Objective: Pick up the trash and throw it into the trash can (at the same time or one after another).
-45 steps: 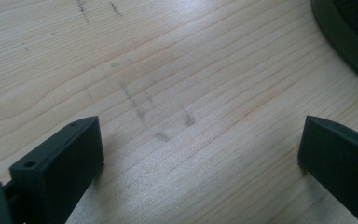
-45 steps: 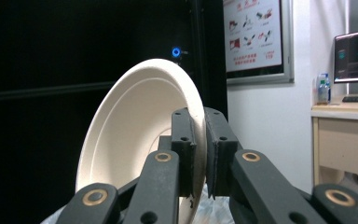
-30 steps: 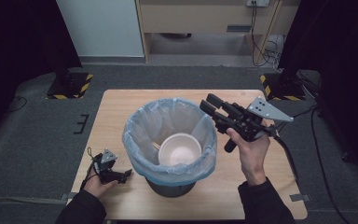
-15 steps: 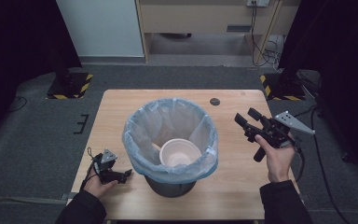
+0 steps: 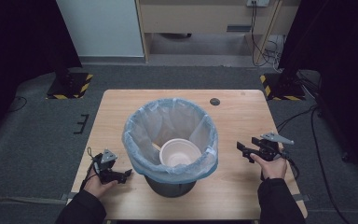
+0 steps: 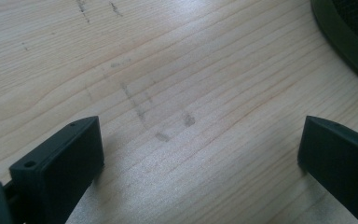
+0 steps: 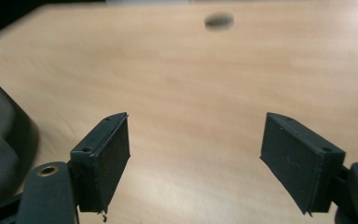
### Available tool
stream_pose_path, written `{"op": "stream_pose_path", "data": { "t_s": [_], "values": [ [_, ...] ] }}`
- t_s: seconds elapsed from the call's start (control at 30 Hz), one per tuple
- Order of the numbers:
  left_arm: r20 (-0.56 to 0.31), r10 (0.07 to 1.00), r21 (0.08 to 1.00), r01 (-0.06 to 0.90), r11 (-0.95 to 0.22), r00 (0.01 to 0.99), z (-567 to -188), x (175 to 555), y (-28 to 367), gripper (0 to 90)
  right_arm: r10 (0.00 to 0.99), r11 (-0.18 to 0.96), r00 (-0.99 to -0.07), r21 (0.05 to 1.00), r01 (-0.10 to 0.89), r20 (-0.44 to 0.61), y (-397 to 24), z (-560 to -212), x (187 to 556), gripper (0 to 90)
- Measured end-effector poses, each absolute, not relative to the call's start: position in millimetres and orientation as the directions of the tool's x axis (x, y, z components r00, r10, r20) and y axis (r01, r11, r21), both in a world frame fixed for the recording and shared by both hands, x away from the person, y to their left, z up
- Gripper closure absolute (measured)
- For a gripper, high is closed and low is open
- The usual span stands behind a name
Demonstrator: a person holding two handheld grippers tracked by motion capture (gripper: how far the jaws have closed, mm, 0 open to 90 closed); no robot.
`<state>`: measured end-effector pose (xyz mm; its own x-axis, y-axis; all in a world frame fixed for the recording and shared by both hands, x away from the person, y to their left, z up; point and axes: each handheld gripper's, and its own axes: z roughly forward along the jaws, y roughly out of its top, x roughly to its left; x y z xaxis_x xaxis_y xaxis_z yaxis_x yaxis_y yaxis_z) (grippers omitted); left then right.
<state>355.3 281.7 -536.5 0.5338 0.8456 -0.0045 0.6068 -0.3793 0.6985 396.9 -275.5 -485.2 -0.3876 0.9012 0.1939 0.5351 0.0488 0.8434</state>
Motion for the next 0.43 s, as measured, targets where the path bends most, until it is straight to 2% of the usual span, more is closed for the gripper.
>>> {"op": "stream_pose_path", "data": {
  "t_s": [0.27, 0.43],
  "values": [
    [-0.005, 0.846, 0.699, 0.607, -0.379, 0.534, -536, 355, 282, 0.0, 0.904, 0.161, -0.407, 0.779, 0.606, 0.129, -285, -511, 394, 18.9],
    [-0.005, 0.846, 0.699, 0.607, -0.379, 0.534, -536, 355, 282, 0.0, 0.911, 0.184, -0.398, 0.760, 0.624, 0.106, -297, -515, 391, 18.5]
  ]
}}
